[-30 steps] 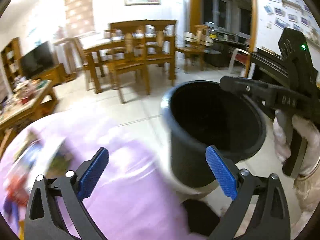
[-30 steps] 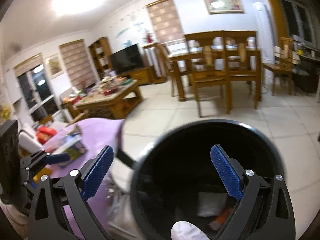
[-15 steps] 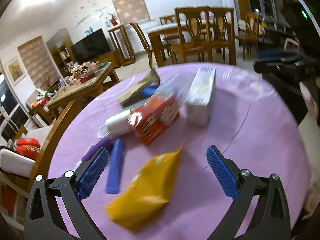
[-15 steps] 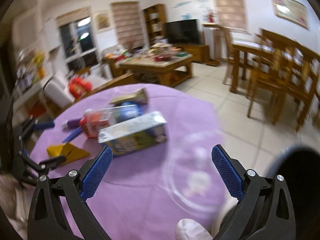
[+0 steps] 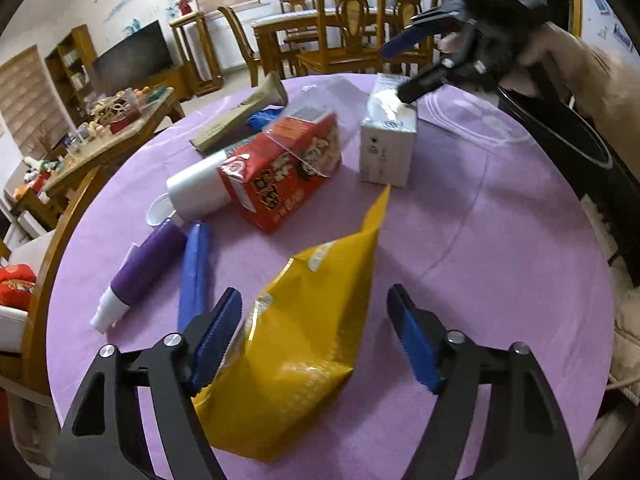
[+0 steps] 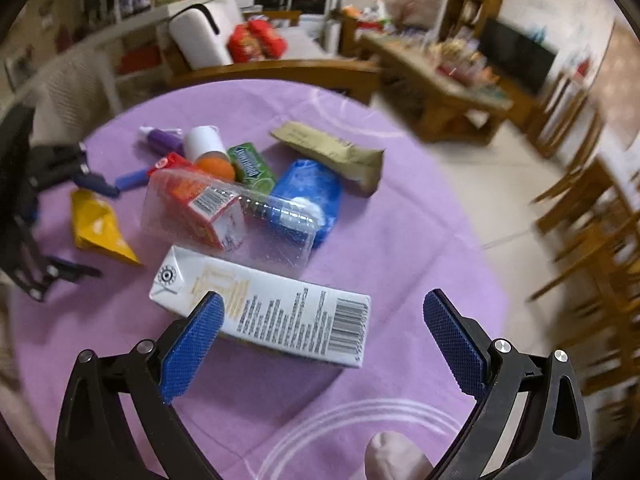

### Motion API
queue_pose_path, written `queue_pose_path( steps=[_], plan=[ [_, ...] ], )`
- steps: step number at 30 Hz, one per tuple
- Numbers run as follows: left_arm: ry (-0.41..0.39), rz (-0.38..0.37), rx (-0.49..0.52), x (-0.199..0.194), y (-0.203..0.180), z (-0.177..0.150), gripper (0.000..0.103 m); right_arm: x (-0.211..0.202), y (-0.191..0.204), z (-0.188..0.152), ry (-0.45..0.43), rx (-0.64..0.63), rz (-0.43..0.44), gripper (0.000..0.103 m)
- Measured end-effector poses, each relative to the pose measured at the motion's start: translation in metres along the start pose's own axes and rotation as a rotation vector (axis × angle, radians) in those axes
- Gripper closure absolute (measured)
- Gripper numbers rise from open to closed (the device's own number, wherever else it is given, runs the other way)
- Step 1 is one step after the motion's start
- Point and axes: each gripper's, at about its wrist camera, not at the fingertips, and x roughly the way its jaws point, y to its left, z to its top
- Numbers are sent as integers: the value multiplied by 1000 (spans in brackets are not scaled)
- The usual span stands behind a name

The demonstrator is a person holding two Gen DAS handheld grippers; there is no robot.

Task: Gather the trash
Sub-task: 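Grasp the yellow snack bag with the left tool while the right tool grasps the white milk carton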

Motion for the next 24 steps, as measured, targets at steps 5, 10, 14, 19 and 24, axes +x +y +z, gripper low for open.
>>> queue_pose_path(
  steps=[5,10,14,19,24],
  plan=[
    [17,-50,35,1,-7,-4,50,6,24,-15,69,-10,267,5],
    [19,-79,1,0,0,-6,55,-16,69,-27,49,-109,214,5],
    [11,-95,-23,-3,4,-12,57,-23,60,-21,-19,-117,87,5],
    [-7,-91,-59,-11,12,-16,57,0,48,-22,20,-115,99,5],
    [-32,-76,-105,-19,24,-20,57,16,52,-18,31,-117,222,27]
  ],
)
